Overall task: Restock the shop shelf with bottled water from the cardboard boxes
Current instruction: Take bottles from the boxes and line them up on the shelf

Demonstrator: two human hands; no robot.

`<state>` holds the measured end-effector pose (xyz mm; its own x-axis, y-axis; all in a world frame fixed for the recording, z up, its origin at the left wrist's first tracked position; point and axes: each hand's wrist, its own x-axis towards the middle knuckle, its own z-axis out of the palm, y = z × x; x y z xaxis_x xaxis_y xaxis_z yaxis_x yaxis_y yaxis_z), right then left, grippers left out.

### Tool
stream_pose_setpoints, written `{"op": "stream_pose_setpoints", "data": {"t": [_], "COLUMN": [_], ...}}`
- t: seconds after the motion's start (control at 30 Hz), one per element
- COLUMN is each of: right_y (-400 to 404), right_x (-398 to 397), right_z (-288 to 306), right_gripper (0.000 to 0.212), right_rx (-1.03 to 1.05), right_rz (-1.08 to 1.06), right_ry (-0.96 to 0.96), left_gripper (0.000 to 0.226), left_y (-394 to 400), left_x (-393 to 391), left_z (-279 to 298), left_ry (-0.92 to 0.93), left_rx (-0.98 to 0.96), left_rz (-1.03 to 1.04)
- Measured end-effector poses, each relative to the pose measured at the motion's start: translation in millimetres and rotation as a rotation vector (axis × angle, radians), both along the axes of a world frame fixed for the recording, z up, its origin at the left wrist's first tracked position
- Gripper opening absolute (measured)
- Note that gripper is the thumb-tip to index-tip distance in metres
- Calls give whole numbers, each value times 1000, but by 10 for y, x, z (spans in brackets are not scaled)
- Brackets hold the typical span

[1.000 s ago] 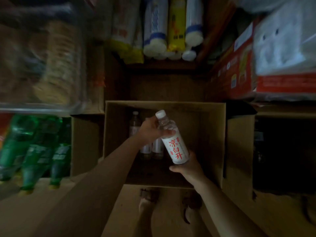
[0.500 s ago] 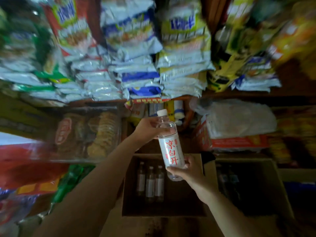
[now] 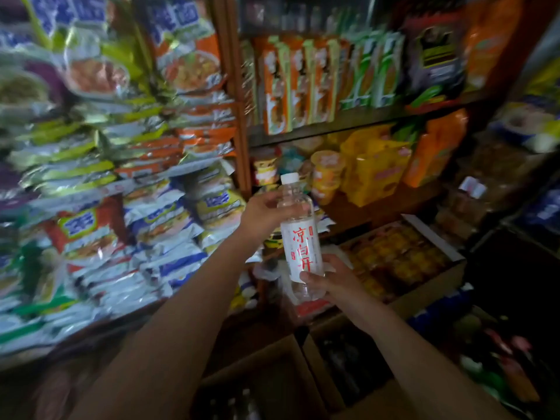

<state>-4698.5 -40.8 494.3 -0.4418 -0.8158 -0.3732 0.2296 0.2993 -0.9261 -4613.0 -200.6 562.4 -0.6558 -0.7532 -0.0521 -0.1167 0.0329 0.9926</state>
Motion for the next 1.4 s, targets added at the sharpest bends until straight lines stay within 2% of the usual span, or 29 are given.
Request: {"op": "stream_pose_setpoints", "data": {"t": [0.2, 0.27, 0.3, 0.43, 0.6, 0.73, 0.87, 0.93, 1.0, 1.13, 1.23, 1.4], "right_y": [616, 890, 1052, 1727, 2713, 3586, 4461, 4851, 5208, 5812, 6212, 6779], "right_x": [-487, -624, -690, -989, -1409, -1724, -2070, -2251, -2411, -2627, -2833, -3230], "right_z": [769, 980, 1077, 1386, 1727, 1844, 1896, 1889, 1898, 1981, 1994, 1901], "right_gripper": [80, 73, 67, 56, 44, 50, 45, 54, 52, 38, 45, 49], "right_rx": [-95, -117, -129, -165, -179, -181, -188, -190, -196, -204, -186, -148], "right_rz": [-195, -278, -336, -502, -623, -724, -804, -843, -897, -968, -1018, -1130], "right_ry": [153, 182, 195, 266, 327, 354, 375, 397, 415, 416, 428, 443], "left_gripper": [37, 57, 58, 24, 22, 17, 16, 20, 27, 24, 26, 16], "left_y": [616, 898, 1046, 1756, 2700, 3581, 4451, 4843, 5210, 5845, 6282, 6968], "left_x": [-732, -962, -1092, -1587, -2188, -2645, -3111, -3345, -3547, -3916, -4192, -4730], "left_z": [933, 1185, 1287, 1680, 2011, 2178, 2256, 2265, 2287, 2343, 2392, 2325], "left_ry": [83, 80, 88, 167, 249, 288, 289, 290, 291, 278, 276, 304], "left_rx": [-127, -163, -182, -231, -250, -275, -293, -287, -287, -277, -291, -363], "left_rz": [-246, -324, -359, -484, -619, -746, -841, -865, -897, -958, -1009, -1123]}}
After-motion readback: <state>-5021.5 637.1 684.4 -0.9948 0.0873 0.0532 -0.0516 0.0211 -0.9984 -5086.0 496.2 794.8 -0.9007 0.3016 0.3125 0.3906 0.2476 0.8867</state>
